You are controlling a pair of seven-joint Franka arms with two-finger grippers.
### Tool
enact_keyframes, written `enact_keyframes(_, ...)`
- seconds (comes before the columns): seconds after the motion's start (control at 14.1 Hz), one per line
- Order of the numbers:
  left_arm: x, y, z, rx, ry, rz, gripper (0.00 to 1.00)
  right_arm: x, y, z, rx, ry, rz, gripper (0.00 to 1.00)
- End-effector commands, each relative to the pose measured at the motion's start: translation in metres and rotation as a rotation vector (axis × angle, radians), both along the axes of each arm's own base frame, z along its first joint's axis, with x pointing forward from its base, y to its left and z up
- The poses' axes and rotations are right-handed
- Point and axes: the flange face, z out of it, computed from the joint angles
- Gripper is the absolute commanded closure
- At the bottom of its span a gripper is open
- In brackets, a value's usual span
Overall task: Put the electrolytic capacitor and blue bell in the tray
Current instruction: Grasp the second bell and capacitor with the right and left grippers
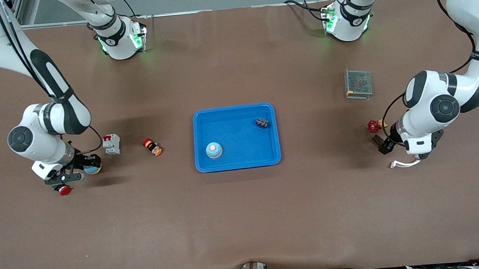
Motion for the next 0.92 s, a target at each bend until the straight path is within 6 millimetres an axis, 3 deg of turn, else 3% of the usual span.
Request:
enact_keyframes(0.0,-0.003,0.004,-0.014,0.018,-0.007,-0.025,0.21,0.009,0.019,0.032,0.039,-0.003,-0.006,1.00)
enact_keyframes(0.28,-0.006,0.009,-0.030,0.009,0.008,-0.031,0.37,0.021,0.051,0.073,0.115,0.098,-0.063,1.00)
enact_keyframes(0.35,-0.006,0.009,-0.031,0.009,0.010,-0.034,0.46,0.021,0.062,0.088,0.118,0.102,-0.067,1.00)
enact_keyframes(0.5,-0.006,0.008,-0.034,0.006,0.013,-0.032,0.72,0.013,0.101,0.116,0.107,0.096,-0.088,1.00)
enact_keyframes(0.57,-0.006,0.008,-0.036,0.002,0.017,-0.031,0.80,0.007,0.123,0.127,0.096,0.095,-0.119,1.00)
enact_keyframes(0.78,-0.004,0.005,-0.034,0.004,0.012,-0.032,1.00,-0.016,0.196,0.147,0.065,0.081,-0.202,1.00)
enact_keyframes(0.85,-0.004,0.005,-0.031,0.008,0.010,-0.031,1.00,-0.025,0.217,0.146,0.056,0.082,-0.231,1.00)
